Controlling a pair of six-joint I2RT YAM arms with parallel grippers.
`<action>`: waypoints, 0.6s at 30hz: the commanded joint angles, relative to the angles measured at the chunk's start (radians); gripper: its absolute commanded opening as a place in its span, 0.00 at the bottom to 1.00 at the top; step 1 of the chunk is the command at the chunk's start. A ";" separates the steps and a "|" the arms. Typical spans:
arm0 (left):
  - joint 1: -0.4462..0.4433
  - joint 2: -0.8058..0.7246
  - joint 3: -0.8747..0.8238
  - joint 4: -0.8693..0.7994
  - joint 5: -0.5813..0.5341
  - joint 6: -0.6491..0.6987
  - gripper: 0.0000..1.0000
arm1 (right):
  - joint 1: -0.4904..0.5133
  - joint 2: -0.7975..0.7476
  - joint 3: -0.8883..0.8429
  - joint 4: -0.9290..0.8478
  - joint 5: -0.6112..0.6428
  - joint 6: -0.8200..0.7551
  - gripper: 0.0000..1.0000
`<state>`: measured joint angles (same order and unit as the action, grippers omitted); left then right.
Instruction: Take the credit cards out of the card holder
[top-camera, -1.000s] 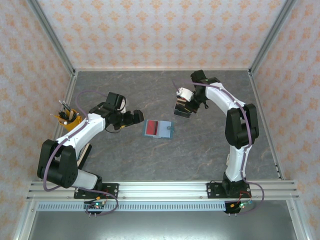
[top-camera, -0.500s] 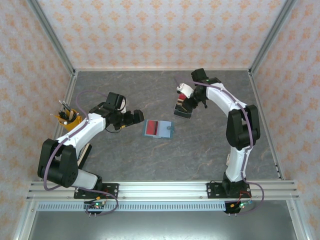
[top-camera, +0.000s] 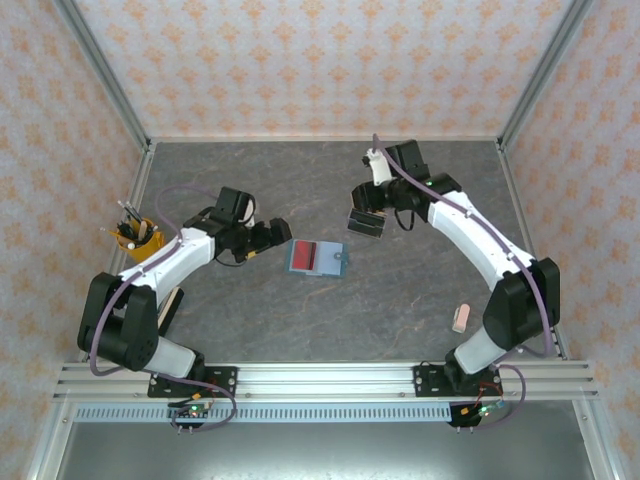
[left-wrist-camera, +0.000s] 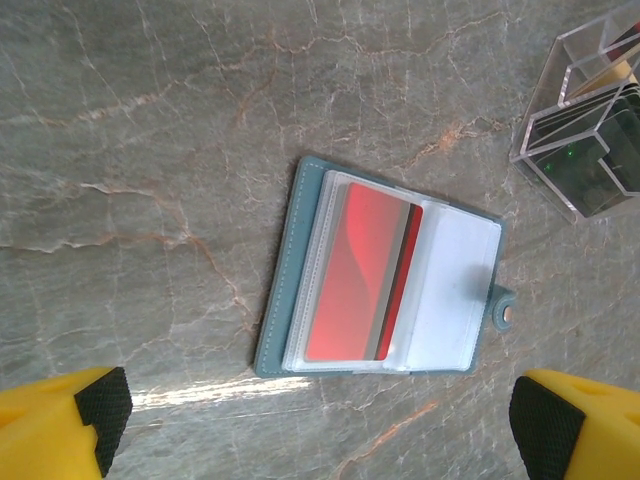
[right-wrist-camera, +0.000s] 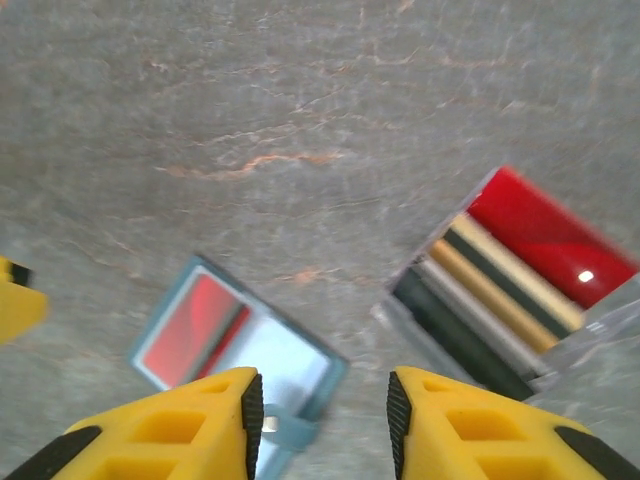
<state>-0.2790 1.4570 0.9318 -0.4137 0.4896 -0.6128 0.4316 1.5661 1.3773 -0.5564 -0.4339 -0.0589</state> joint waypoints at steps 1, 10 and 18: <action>-0.034 0.025 -0.016 0.054 -0.032 -0.062 1.00 | 0.043 -0.008 -0.058 0.023 0.021 0.313 0.43; -0.101 0.093 -0.022 0.154 -0.028 -0.148 0.96 | 0.191 0.107 -0.153 0.183 -0.002 0.627 0.40; -0.114 0.158 0.000 0.193 0.023 -0.134 0.69 | 0.237 0.259 -0.131 0.246 -0.053 0.713 0.33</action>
<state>-0.3847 1.6005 0.9215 -0.2523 0.4950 -0.7494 0.6582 1.7878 1.2251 -0.3538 -0.4709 0.5865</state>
